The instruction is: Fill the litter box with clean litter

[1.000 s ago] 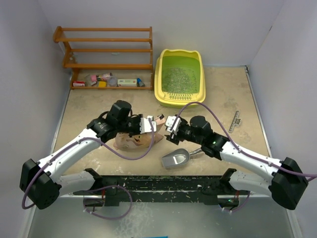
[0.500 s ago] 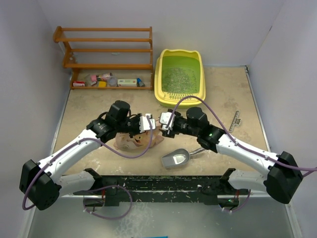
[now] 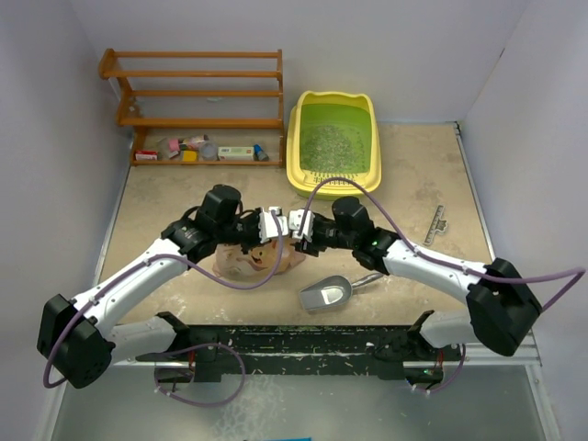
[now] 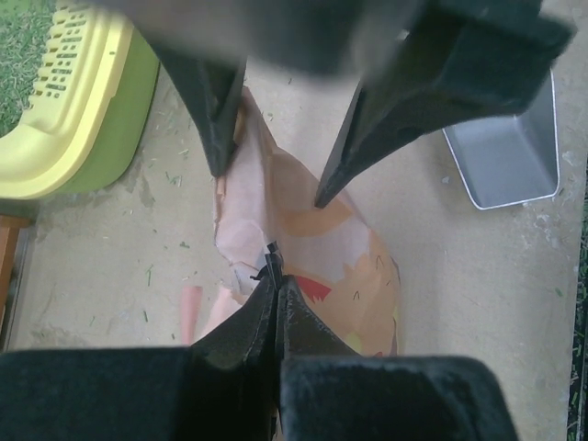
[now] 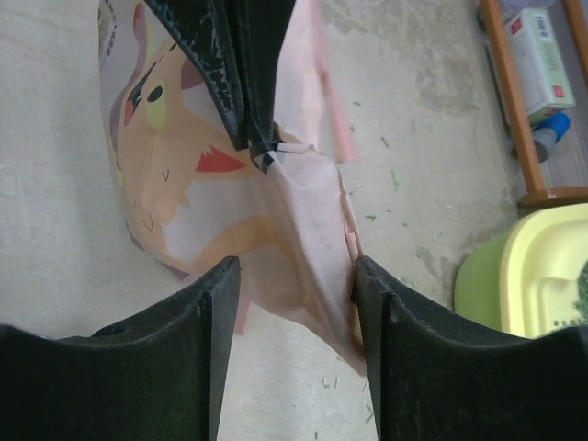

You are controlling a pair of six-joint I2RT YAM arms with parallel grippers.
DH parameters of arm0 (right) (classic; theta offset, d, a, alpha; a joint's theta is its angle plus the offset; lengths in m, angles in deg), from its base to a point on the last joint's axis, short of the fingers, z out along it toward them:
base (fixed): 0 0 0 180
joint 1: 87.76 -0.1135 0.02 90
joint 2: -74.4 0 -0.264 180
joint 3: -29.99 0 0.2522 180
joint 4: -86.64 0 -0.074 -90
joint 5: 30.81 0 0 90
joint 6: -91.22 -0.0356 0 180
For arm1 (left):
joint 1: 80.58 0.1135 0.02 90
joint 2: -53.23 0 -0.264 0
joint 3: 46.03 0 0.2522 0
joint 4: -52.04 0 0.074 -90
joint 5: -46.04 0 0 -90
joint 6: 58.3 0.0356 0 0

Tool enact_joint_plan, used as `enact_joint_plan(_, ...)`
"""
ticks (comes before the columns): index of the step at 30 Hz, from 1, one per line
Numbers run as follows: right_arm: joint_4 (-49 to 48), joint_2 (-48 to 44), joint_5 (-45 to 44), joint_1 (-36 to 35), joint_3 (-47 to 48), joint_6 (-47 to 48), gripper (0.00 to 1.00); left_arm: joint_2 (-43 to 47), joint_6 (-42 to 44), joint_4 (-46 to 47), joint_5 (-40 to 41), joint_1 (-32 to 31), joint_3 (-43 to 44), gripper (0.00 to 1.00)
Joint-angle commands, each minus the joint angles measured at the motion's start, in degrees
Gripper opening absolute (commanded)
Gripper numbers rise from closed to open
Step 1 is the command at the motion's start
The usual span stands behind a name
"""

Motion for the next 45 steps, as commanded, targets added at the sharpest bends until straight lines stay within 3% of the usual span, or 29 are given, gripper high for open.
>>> enact_joint_plan(1,-1.36,2.45,1.45,-0.86,2.61,0.37,0.47,1.44,-0.39,10.94,-5.21,-0.51,1.55,0.00)
enact_joint_plan(4,1.34,2.46,0.15,-0.80,3.40,0.30,0.03,1.34,0.12,10.27,-4.75,-0.53,1.49,0.00)
enact_joint_plan(5,2.14,1.92,-0.88,-0.78,3.51,0.05,0.00,1.26,0.46,9.78,-4.38,-0.53,1.62,0.00)
enact_joint_plan(9,4.02,-3.63,-5.01,0.00,2.35,-2.21,0.00,0.86,1.74,7.03,-0.10,-0.50,1.86,0.00)
enact_joint_plan(11,4.81,-6.19,-6.60,0.44,1.63,-2.60,0.00,0.48,3.03,4.31,2.01,-0.52,2.27,0.14)
enact_joint_plan(14,6.02,-7.88,-8.62,0.63,1.89,-2.78,0.00,-0.63,4.87,-0.15,3.00,-0.52,2.54,0.22)
enact_joint_plan(24,6.40,-6.96,-18.15,1.18,5.04,-4.67,0.00,-6.89,5.90,-5.31,11.57,-0.52,4.52,0.28)
enact_joint_plan(31,6.61,-7.86,-28.02,3.29,5.76,-7.29,0.00,-8.36,5.52,-9.87,17.43,-0.52,6.36,0.28)
enact_joint_plan(36,5.80,-8.81,-30.30,5.45,5.12,-9.40,0.00,-7.90,5.30,-12.28,22.58,-0.53,6.35,0.27)
enact_joint_plan(43,5.63,-8.79,-35.39,6.60,5.69,-11.72,0.00,-8.41,4.48,-10.75,36.04,-0.45,7.28,0.08)
enact_joint_plan(45,5.80,-9.13,-34.15,6.82,5.91,-12.52,0.00,-8.66,4.77,-8.93,36.13,-0.42,8.54,0.05)
